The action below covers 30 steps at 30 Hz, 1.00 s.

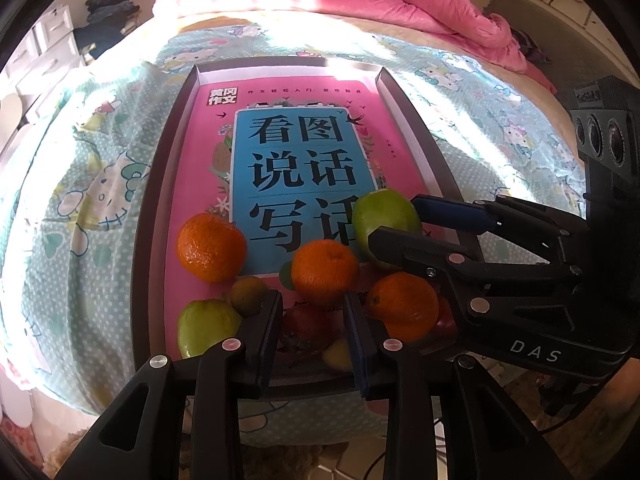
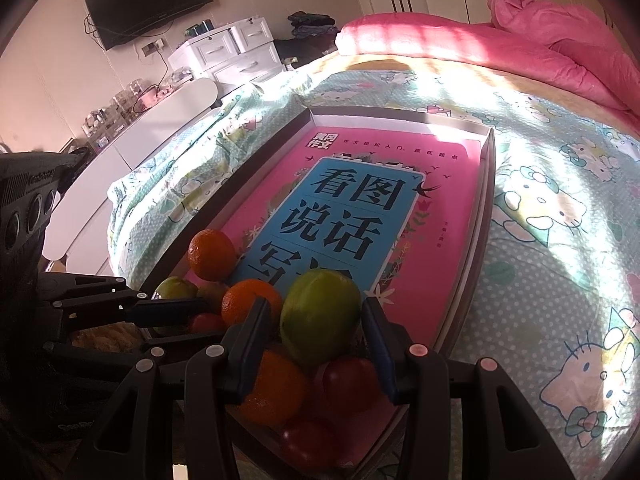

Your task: Organize fruits

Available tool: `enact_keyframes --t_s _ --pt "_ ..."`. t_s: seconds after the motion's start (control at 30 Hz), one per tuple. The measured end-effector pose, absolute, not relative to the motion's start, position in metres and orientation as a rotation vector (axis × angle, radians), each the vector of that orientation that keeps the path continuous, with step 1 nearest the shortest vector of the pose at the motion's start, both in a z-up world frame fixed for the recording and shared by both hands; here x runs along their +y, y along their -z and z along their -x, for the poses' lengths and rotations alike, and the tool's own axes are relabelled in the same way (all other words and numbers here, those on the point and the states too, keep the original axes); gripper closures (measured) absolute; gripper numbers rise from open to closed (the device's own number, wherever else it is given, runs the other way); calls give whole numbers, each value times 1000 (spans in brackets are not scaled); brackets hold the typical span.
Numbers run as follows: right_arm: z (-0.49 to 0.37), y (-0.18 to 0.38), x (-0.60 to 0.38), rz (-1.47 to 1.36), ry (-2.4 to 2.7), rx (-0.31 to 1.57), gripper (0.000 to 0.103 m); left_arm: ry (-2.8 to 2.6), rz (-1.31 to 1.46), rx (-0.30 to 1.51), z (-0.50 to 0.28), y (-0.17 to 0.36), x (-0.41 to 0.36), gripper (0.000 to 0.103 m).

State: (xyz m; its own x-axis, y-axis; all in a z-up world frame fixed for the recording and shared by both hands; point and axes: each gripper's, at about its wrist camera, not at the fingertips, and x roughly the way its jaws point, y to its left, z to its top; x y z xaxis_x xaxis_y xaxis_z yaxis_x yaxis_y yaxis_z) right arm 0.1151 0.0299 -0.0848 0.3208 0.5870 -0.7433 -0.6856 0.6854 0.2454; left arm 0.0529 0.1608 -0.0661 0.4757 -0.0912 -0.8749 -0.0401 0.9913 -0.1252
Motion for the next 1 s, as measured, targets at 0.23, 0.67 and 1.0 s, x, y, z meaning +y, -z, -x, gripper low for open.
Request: enact_keyframes --t_s 0.23,0.67,1.0 --pt "-115 82 27 109 -835 911 55 32 132 1065 -53 63 159 57" --pt "-119 79 17 72 -824 918 55 24 153 1018 -50 50 157 36" --pt "-114 59 -6 54 -793 848 45 -19 162 975 -41 33 147 26"
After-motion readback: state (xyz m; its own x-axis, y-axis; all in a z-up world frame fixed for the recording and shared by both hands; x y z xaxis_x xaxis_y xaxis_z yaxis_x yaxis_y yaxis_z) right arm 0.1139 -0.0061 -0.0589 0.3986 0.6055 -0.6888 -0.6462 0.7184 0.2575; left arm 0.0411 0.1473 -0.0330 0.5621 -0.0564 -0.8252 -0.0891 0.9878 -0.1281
